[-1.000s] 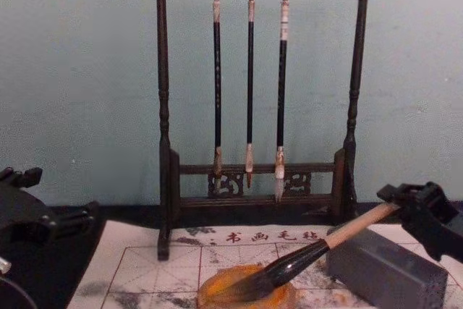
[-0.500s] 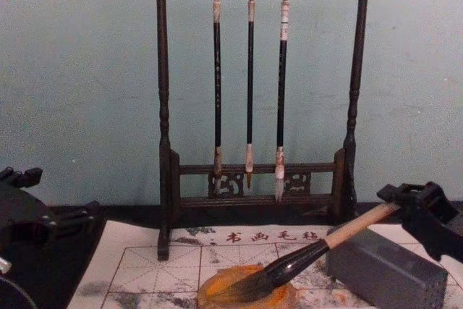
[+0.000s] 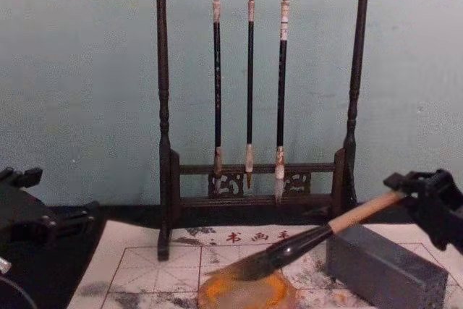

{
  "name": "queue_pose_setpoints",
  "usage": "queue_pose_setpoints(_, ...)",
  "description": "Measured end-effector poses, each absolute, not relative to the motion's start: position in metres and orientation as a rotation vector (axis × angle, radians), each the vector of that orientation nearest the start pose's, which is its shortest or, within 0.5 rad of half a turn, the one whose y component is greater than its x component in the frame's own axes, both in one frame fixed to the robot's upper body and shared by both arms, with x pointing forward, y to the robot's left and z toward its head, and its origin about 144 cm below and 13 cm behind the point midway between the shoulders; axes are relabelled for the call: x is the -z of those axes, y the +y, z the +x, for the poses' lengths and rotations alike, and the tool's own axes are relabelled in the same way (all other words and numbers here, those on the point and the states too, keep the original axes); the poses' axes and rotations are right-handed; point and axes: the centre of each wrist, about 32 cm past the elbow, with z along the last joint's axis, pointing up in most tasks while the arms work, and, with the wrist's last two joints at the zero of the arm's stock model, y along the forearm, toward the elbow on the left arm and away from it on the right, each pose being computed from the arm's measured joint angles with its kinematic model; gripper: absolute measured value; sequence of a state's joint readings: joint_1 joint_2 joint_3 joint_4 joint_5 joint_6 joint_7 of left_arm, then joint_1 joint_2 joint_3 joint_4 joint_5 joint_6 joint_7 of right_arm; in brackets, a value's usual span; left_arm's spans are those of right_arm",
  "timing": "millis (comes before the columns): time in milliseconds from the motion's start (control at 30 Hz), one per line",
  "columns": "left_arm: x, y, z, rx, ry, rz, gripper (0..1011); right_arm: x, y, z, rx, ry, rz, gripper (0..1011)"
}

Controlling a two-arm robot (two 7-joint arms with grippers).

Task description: Pick up the brush from the inkstone, write on the paper, then place the brush back to its original position.

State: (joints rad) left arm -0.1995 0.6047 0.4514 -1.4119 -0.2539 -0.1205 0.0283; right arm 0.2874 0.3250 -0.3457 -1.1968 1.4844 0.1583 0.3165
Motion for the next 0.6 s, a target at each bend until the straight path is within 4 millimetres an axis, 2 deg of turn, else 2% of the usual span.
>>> queue_pose_setpoints(600,-1.14,0.31,0.489,-1.248,-0.285,0.304,1001,-1.13,-0.271,0.518,0.906,0.941,0.675,188)
